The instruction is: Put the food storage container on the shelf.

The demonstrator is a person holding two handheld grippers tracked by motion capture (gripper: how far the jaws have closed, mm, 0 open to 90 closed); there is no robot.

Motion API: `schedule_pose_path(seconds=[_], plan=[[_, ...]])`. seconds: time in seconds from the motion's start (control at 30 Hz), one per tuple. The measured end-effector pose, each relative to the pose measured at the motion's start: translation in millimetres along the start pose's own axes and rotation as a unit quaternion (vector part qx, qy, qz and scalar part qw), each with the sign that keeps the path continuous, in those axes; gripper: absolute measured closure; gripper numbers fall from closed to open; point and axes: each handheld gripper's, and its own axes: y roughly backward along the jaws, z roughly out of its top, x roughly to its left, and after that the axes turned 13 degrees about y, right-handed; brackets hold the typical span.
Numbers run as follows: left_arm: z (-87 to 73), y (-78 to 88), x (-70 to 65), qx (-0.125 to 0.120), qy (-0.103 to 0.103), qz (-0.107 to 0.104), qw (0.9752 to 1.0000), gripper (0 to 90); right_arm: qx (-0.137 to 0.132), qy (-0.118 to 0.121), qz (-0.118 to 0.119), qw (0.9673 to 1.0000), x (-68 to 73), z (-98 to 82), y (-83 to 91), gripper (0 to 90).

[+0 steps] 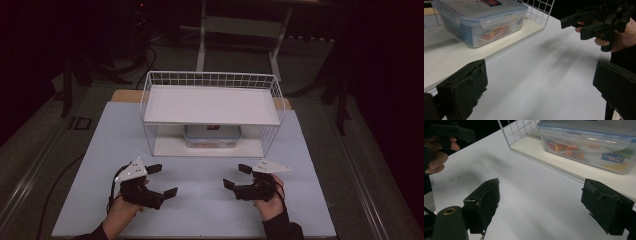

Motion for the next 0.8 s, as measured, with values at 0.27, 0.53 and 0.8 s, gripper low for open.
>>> schedule_pose_path(seconds=[0.27, 0.53, 0.8], plan=[[-3.1, 9.4, -1.5, -0.006, -0.003, 0.0, 1.0, 0.0, -0.006, 0.01, -0.017, 0.9998, 1.6, -8.7, 26.3, 15.1], [-9.6, 15.4, -2.4, -0.001, -0.002, -0.001, 1.0, 0.0, -0.007, 0.003, -0.025, 0.9997, -0.6, -23.9, 47.9, 15.9], [-14.1, 17.2, -4.7, 0.003, -0.007, -0.002, 1.0, 0.0, -0.001, -0.007, -0.031, 0.9995, -2.8, -34.9, 62.9, 16.1]])
